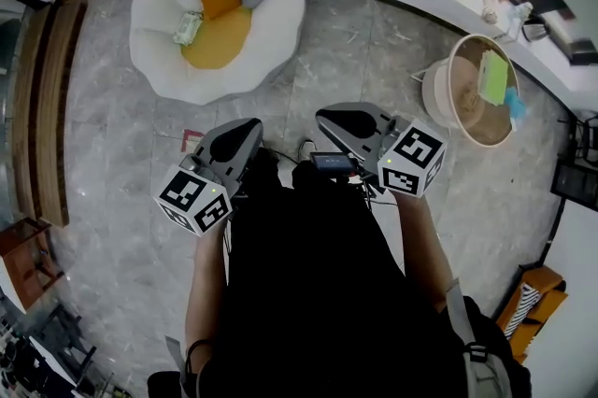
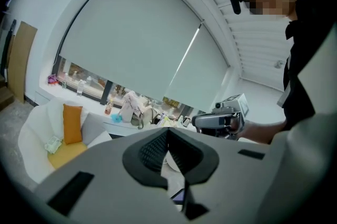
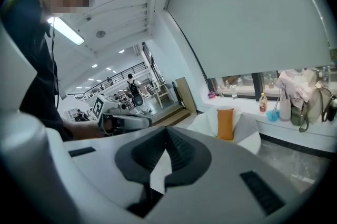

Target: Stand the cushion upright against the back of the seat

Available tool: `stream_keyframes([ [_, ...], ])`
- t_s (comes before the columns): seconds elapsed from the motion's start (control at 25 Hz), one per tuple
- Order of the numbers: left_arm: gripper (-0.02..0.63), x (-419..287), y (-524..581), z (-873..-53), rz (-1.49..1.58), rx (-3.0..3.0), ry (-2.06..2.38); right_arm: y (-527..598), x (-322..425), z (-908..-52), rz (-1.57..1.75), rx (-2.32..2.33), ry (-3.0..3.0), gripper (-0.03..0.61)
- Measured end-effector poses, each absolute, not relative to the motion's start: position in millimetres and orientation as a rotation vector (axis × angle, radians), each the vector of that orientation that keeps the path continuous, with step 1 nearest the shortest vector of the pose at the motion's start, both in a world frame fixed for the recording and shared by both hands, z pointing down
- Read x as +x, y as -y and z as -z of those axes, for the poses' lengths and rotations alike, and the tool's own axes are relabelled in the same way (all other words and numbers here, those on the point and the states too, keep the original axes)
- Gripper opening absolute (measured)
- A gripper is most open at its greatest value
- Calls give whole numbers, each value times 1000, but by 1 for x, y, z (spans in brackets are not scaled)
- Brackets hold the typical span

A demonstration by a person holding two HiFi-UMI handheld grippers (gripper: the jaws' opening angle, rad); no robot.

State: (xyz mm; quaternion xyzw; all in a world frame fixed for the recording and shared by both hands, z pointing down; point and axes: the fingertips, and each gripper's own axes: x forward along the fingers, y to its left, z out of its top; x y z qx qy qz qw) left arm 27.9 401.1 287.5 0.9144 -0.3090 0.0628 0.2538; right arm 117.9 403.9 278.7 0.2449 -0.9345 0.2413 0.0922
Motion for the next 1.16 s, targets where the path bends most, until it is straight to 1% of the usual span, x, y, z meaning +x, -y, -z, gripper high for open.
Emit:
stream_keyframes([
  [0.28, 12, 57, -434, -287, -194, 2473, 853, -435, 145, -282, -662, 700, 2806, 15],
  [0.6, 12, 62, -445, -288, -205, 2472, 864, -446, 151, -288, -665, 689, 2813, 15],
  [0.88, 12, 52, -451, -293, -198, 2457, 861, -447, 142, -295, -676, 678, 2800, 15],
  [1.0, 12, 44, -441, -284, -194, 2447, 859, -434, 134, -280, -650, 677, 2794, 15],
  [1.16, 12, 33, -408, -246, -182, 2442, 859, -399, 124, -242, -638, 686, 2784, 15],
])
